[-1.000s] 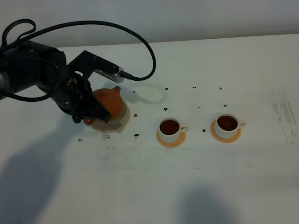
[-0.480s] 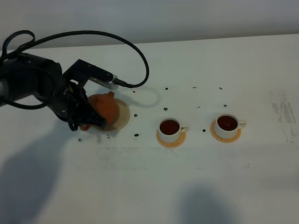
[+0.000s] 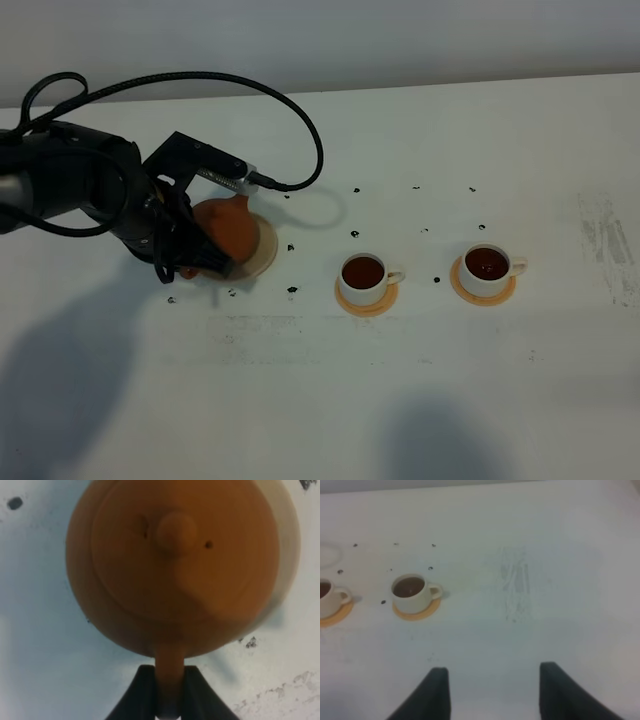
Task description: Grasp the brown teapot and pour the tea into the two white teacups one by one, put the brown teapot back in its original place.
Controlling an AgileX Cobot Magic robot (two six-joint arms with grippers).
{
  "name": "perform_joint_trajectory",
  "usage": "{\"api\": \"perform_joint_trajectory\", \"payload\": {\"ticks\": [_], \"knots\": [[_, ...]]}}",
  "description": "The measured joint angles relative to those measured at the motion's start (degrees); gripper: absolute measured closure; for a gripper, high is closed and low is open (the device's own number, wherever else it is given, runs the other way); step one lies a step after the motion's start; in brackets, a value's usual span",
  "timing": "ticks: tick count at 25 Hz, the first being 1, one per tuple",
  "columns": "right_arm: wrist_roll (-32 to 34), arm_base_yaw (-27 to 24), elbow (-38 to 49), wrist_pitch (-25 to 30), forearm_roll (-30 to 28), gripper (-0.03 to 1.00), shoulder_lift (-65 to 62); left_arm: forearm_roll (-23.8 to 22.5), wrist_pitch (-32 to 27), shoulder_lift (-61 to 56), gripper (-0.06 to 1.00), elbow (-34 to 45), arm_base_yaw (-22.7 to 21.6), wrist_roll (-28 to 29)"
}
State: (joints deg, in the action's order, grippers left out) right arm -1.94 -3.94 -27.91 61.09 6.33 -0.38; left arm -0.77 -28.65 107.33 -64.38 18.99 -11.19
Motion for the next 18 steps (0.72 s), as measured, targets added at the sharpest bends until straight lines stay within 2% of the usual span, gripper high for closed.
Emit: {"api": "perform_joint_trajectory", "payload": {"ticks": [12, 15, 18], "knots": [[0.0, 0.0, 0.0, 0.0, 0.0, 0.55, 0.0, 1.2, -0.2, 0.3, 0.83, 0.0, 0.2, -0.8], [0.0, 0.0, 0.0, 0.0, 0.0, 0.55, 0.0, 1.3, -0.2, -0.7, 0.75, 0.0, 0.2, -2.0], [0.0, 0.0, 0.0, 0.0, 0.0, 0.55, 0.0, 1.4, -0.6, -1.6, 0.59, 0.0, 0.2, -2.3]]}}
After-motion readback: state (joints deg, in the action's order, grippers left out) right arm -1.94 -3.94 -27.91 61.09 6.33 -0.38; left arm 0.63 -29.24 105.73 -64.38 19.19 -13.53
